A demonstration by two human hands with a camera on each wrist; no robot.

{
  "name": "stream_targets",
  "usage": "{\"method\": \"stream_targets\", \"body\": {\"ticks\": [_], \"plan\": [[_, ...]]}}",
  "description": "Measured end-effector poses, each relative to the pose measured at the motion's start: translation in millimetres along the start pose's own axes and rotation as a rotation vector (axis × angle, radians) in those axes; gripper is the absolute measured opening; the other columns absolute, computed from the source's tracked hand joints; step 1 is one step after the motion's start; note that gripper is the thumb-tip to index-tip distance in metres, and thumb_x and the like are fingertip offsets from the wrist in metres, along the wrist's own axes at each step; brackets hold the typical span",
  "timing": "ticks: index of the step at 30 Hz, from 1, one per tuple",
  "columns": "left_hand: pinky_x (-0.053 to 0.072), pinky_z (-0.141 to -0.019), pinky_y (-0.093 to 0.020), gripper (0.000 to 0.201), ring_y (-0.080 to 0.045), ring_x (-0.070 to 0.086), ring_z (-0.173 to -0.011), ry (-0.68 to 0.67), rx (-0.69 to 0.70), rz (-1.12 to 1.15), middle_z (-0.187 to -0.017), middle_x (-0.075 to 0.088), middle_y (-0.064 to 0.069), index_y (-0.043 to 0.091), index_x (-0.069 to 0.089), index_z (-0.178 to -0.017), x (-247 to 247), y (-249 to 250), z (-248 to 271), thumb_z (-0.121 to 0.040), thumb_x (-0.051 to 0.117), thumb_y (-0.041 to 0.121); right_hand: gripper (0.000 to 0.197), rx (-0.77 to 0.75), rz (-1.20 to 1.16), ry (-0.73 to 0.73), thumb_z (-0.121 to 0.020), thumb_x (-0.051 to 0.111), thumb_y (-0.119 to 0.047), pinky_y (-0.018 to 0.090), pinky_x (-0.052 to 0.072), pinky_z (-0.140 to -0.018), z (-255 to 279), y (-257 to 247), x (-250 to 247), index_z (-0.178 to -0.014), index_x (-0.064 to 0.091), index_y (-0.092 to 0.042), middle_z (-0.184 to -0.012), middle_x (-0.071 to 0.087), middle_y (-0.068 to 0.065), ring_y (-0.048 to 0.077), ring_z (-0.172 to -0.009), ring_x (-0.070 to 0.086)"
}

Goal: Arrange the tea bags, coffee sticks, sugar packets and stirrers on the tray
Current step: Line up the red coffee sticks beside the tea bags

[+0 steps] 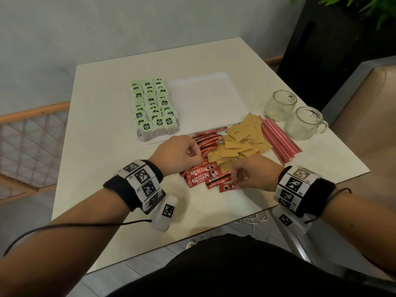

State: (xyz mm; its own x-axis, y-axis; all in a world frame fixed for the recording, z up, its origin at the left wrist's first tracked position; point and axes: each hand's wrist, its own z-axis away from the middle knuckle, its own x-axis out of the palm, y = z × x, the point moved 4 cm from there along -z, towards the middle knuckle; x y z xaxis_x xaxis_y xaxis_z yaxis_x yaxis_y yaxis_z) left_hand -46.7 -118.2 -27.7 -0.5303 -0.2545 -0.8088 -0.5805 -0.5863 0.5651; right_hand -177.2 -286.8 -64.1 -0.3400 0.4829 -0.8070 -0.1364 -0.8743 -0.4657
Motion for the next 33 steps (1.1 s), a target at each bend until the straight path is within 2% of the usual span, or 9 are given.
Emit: {"method": "stream_targets", "body": {"ticks": [4,7,9,15,21,24,26,29,33], "plan": [[0.037,-0.072,-0.029,0.032,-0.014,0.051,-0.090,0.016,0.017,-0.374,-0.100,0.052,0.008,0.025,0.055,-0.096,18.4,-3.1,3.3,-0.084,0.062,0.054,0.021,0.050,0.050,0.099,-0.079,0.075,-0.030,0.025,0.048,-0.070,-4.8,-2.8,-5.0,-0.092,0.059,-0.034,-0.084,0.060,-0.017,0.005,-0.078,0.056],[0.043,-0.081,-0.034,0.069,-0.018,0.048,-0.098,0.022,0.026,-0.518,-0.111,0.049,0.004,0.021,0.048,-0.114,34.9,-4.8,5.7,-0.074,0.059,0.076,0.028,0.088,0.079,0.129,-0.077,0.076,-0.036,0.025,0.048,-0.076,-6.2,0.4,-7.8,-0.099,0.059,-0.032,-0.094,0.055,-0.017,0.004,-0.086,0.054],[0.045,-0.088,-0.036,0.079,-0.022,0.049,-0.106,0.000,0.037,-0.597,-0.120,0.049,0.000,0.017,0.044,-0.125,42.6,-5.7,5.0,-0.075,0.059,0.076,0.027,0.090,0.080,0.123,-0.076,0.077,-0.038,0.025,0.048,-0.077,-8.2,2.5,-8.0,-0.096,0.060,-0.032,-0.094,0.053,-0.017,0.004,-0.087,0.053],[0.043,-0.088,-0.032,0.046,-0.024,0.048,-0.111,0.007,0.130,-0.590,-0.128,0.047,-0.008,0.009,0.042,-0.127,50.5,-5.9,-3.4,-0.098,0.050,0.044,0.022,0.093,0.073,0.093,-0.075,0.077,-0.043,0.031,0.051,-0.077,-13.3,0.5,-5.2,-0.089,0.061,-0.036,-0.090,0.056,-0.017,0.006,-0.085,0.055],[0.044,-0.091,-0.034,0.038,-0.026,0.047,-0.108,-0.044,0.103,-0.610,-0.124,0.048,-0.012,0.005,0.043,-0.123,56.5,-14.3,-6.4,-0.103,0.042,0.038,0.023,0.122,0.064,0.097,-0.075,0.077,-0.042,0.027,0.051,-0.074,-14.4,-0.5,-6.3,-0.086,0.064,-0.028,-0.088,0.060,-0.014,0.006,-0.082,0.056],[0.041,-0.081,-0.034,0.033,-0.028,0.051,-0.103,-0.094,0.055,-0.484,-0.120,0.053,-0.014,0.004,0.043,-0.120,50.2,-11.5,-7.4,-0.104,0.042,0.033,0.019,0.110,0.004,0.096,-0.075,0.078,-0.033,0.025,0.050,-0.072,-15.5,-0.3,-5.0,-0.082,0.060,-0.028,-0.082,0.061,-0.014,0.006,-0.079,0.057],[0.040,-0.072,-0.034,0.030,-0.027,0.053,-0.089,-0.123,0.027,-0.397,-0.111,0.059,-0.014,0.005,0.042,-0.116,44.5,-9.1,-7.0,-0.104,0.041,0.033,0.020,0.093,-0.012,0.100,-0.076,0.077,-0.028,0.022,0.047,-0.069,-17.3,0.6,-3.7,-0.082,0.058,-0.030,-0.082,0.061,-0.013,0.007,-0.078,0.058],[0.043,-0.069,-0.037,0.026,-0.027,0.056,-0.079,-0.156,-0.020,-0.247,-0.099,0.063,-0.015,0.005,0.039,-0.114,35.5,-10.9,-7.6,-0.105,0.040,0.029,0.017,0.065,-0.045,0.102,-0.079,0.076,-0.023,0.016,0.041,-0.064,-20.6,1.6,-2.5,-0.086,0.062,-0.028,-0.079,0.061,-0.014,0.004,-0.074,0.057],[0.038,-0.058,-0.026,0.022,-0.016,0.053,-0.070,-0.103,-0.023,-0.093,-0.086,0.058,-0.002,0.013,0.043,-0.103,20.7,-13.9,-8.6,-0.102,0.049,0.034,0.009,0.060,-0.141,0.110,-0.083,0.074,-0.022,0.009,0.040,-0.061,-23.2,6.3,-4.1,-0.088,0.067,-0.026,-0.078,0.061,-0.016,0.001,-0.071,0.057]]}}
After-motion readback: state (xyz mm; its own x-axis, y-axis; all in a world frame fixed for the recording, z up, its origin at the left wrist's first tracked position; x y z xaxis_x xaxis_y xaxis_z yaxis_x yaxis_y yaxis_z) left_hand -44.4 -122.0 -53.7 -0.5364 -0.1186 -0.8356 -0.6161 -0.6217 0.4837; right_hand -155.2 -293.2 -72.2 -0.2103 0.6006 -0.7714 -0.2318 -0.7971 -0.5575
